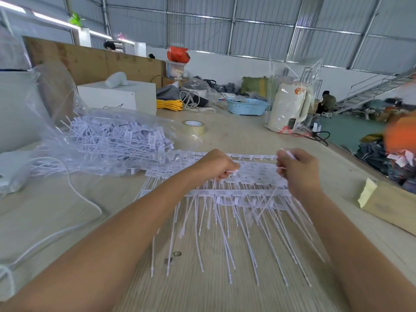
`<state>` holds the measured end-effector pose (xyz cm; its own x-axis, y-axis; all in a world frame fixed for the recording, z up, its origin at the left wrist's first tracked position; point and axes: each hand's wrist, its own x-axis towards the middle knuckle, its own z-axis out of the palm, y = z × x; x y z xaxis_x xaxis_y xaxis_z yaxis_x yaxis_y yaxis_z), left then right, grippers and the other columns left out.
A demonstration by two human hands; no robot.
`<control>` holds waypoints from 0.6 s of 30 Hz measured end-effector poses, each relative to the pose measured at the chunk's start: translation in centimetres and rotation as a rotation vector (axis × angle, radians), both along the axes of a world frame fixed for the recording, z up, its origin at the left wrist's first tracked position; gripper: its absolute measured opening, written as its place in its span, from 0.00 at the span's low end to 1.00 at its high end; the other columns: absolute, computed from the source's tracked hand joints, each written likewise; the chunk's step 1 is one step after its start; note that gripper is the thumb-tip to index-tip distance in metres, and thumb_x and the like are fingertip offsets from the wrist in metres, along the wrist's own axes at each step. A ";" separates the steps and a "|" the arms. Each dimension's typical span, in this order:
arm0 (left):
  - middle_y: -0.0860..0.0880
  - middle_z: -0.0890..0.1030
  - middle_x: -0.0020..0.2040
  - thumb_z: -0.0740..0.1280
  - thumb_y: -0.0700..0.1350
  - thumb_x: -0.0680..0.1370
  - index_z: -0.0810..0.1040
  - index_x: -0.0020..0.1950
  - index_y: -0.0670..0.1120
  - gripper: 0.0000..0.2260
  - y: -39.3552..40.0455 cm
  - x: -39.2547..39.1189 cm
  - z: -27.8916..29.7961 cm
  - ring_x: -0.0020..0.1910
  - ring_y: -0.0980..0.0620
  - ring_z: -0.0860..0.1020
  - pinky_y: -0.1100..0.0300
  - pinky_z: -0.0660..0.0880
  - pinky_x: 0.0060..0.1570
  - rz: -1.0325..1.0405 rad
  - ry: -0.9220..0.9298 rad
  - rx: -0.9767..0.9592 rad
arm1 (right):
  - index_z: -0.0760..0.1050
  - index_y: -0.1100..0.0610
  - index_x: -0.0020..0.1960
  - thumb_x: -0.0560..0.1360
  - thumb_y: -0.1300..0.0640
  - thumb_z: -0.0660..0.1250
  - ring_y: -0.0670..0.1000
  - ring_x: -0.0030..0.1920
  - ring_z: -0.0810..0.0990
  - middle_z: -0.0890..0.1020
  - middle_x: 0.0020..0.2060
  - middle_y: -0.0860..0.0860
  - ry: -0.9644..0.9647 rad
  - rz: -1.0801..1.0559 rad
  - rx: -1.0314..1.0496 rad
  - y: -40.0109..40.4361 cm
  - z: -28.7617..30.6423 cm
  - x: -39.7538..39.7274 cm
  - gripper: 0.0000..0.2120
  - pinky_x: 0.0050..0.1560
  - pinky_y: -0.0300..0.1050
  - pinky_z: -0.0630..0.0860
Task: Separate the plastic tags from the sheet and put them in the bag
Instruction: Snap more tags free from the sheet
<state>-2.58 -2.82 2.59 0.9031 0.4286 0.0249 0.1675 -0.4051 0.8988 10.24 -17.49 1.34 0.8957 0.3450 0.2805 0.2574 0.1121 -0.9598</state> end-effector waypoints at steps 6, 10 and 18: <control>0.49 0.77 0.34 0.61 0.42 0.78 0.79 0.37 0.44 0.11 -0.1 -0.1 -0.7 0.37 0.49 0.74 0.57 0.69 0.44 -0.011 0.055 0.252 | 0.73 0.62 0.42 0.77 0.66 0.61 0.43 0.25 0.76 0.77 0.34 0.53 0.477 0.439 0.106 0.4 0.0 -0.7 0.06 0.20 0.30 0.68; 0.47 0.70 0.33 0.60 0.39 0.75 0.73 0.39 0.44 0.06 -0.7 0.2 -0.7 0.35 0.50 0.67 0.56 0.62 0.39 -0.037 0.075 0.334 | 0.77 0.56 0.37 0.75 0.61 0.67 0.50 0.35 0.78 0.80 0.34 0.52 0.100 0.472 -0.302 2.1 -1.1 -3.4 0.08 0.38 0.41 0.74; 0.49 0.76 0.38 0.63 0.37 0.75 0.78 0.44 0.40 0.05 -0.1 0.3 -1.2 0.37 0.54 0.73 0.61 0.67 0.40 -0.030 -0.013 0.304 | 0.77 0.59 0.37 0.75 0.64 0.66 0.50 0.29 0.79 0.80 0.26 0.53 -0.020 0.345 -0.216 2.2 -1.4 -3.9 0.09 0.36 0.44 0.77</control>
<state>-2.33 -2.89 1.44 0.9139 0.3734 0.1591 0.1413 -0.6602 0.7377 6.38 -15.24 -0.08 0.7124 0.6771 0.1844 0.2585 -0.0090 -0.9660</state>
